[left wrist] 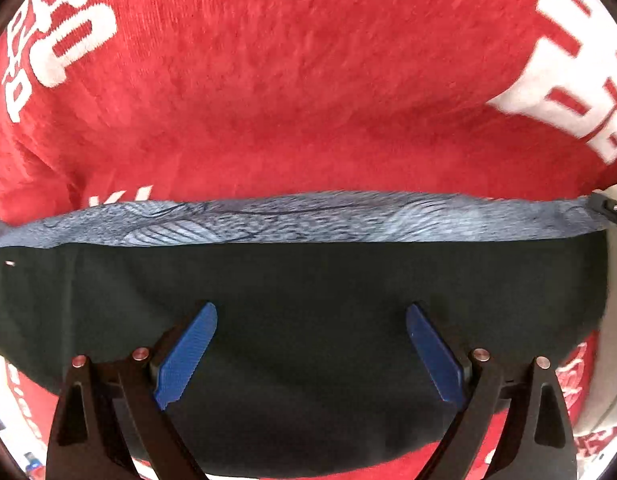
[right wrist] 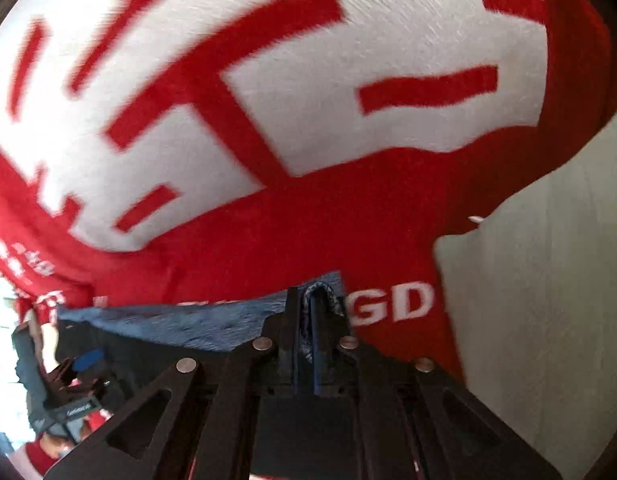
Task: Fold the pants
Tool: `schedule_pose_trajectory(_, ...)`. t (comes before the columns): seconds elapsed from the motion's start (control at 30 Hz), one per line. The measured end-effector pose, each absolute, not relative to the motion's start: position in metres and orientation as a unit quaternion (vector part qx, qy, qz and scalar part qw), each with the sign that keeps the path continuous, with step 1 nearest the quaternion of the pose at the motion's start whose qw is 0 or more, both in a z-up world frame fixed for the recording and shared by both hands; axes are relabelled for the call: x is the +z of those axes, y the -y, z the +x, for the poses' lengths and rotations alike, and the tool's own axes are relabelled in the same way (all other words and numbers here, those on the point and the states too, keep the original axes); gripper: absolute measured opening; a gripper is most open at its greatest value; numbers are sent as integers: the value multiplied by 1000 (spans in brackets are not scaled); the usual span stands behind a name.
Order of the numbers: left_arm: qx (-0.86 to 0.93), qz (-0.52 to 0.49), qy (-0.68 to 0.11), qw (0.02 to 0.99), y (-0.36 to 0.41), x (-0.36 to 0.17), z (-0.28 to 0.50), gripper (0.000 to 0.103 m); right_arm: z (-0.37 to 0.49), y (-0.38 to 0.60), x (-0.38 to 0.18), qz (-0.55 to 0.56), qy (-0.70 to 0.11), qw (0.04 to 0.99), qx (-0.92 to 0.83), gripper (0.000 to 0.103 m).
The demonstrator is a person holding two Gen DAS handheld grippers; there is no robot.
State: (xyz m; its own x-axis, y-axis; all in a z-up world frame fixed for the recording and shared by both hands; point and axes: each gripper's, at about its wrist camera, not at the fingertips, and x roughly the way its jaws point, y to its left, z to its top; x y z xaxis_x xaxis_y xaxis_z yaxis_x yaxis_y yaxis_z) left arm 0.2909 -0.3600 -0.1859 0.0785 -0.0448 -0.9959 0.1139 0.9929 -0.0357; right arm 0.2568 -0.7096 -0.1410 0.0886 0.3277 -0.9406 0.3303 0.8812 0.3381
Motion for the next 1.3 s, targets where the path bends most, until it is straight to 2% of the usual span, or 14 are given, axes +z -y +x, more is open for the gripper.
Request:
schedule_pose_trajectory(0.1,-54,15,-663,746,354,-174,293,96,252,711,-130,250,-670,699,-9,11)
schedule_pose_trajectory(0.17,-55,25,-656,752,350,-168,295,96,244,709,-112,229,-657,718,-22,20)
schedule_pose_trajectory(0.23,-62,33,-653,754,352,-164,297,96,236,705,-100,209,-651,729,-29,46)
schedule_pose_trajectory(0.27,-63,38,-653,754,354,-165,299,96,235,701,-99,194,-654,731,-29,55)
schedule_pose_trajectory(0.47,-64,46,-657,750,361,-179,296,96,252,678,-131,128,-689,713,-19,54)
schedule_pose_trajectory(0.5,-64,49,-659,748,361,-183,296,96,253,679,-140,143,-697,703,-15,37)
schedule_pose_trajectory(0.53,-63,53,-662,745,361,-187,297,96,254,680,-149,163,-705,690,-8,8)
schedule_pose_trajectory(0.7,-55,55,-653,754,356,-191,289,96,262,675,-144,150,-680,718,1,8)
schedule_pose_trajectory(0.8,-45,59,-666,742,356,-204,289,97,264,681,-170,160,-712,683,-15,12)
schedule_pose_trajectory(0.87,-42,48,-669,740,353,-202,285,97,262,689,-170,190,-708,679,-32,21)
schedule_pose_trajectory(0.93,-40,50,-664,745,348,-194,283,97,258,695,-148,203,-686,697,-40,40)
schedule_pose_trajectory(0.97,-39,49,-663,746,342,-190,282,97,255,694,-141,203,-680,704,-38,44)
schedule_pose_trajectory(1.07,-35,46,-663,746,331,-178,275,97,242,680,-116,191,-667,720,-26,45)
schedule_pose_trajectory(1.3,2,38,-647,761,271,-153,270,97,225,602,-108,167,-672,719,53,44)
